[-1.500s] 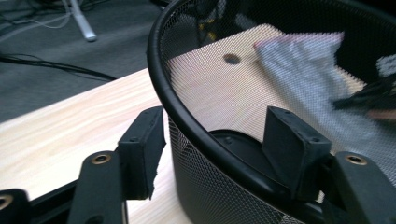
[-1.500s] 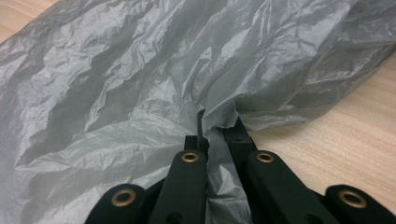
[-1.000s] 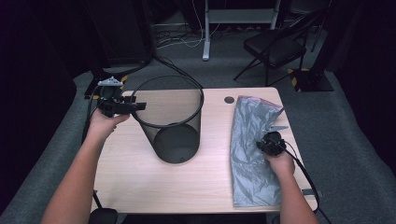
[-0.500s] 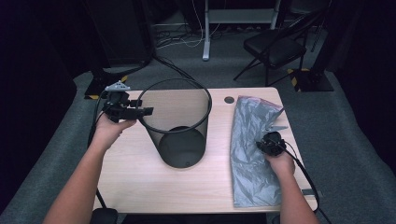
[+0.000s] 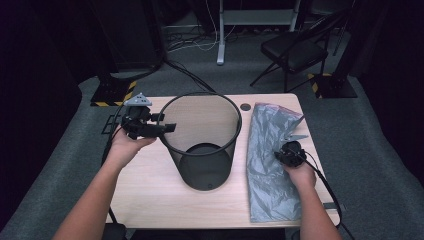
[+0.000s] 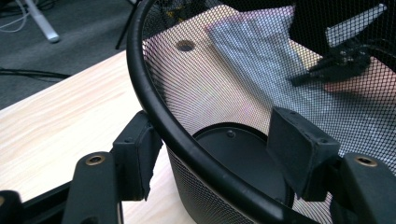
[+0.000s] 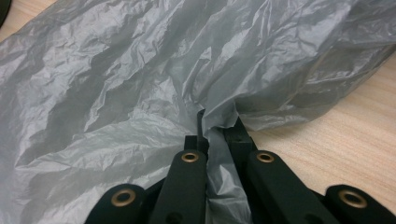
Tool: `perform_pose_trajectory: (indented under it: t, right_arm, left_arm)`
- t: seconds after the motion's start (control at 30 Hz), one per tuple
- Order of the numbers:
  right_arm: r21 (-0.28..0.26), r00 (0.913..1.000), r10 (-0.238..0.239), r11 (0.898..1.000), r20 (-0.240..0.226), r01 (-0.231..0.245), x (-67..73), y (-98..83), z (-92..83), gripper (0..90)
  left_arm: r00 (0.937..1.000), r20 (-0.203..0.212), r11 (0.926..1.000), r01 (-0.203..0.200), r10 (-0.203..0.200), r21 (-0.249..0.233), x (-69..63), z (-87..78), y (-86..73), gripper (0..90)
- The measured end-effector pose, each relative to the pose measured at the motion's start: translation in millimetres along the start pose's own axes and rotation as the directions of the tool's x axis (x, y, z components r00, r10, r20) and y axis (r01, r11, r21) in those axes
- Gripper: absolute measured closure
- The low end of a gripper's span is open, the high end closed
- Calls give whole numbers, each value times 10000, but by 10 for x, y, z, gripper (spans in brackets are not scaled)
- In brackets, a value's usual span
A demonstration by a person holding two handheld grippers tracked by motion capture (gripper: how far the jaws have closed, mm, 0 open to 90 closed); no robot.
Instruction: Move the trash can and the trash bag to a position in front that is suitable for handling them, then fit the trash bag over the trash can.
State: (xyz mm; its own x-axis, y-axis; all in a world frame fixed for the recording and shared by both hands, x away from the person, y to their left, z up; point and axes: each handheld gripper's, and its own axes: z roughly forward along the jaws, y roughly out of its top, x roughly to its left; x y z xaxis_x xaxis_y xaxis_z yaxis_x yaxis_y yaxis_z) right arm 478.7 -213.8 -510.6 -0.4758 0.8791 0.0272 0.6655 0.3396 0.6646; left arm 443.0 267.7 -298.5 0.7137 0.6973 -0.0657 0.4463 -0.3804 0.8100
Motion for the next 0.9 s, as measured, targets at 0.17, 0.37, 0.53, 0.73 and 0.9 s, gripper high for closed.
perform_pose_trajectory:
  t: [0.17,0.37,0.53,0.73,0.9]
  right_arm:
    - [-22,10000,81,10000,-47,-81,-6,0,1,877]
    - [0,9999,104,9999,-40,-104,-2,1,0,877]
    - [17,9999,125,9999,-75,-125,-9,3,-1,877]
    - [51,9998,188,9998,-109,-187,-13,8,-1,878]
    - [71,9996,254,9997,-90,-254,-13,11,-1,880]
  left_arm:
    - [9993,283,9996,-248,245,103,-110,2,0,348]
    - [9984,403,9991,-402,395,164,-198,-1,-8,341]
    - [9967,598,9982,-563,549,211,-252,-2,-10,340]
    - [9951,694,9969,-725,704,294,-304,-14,-17,338]
    - [9945,743,9966,-768,744,302,-318,-14,-18,325]
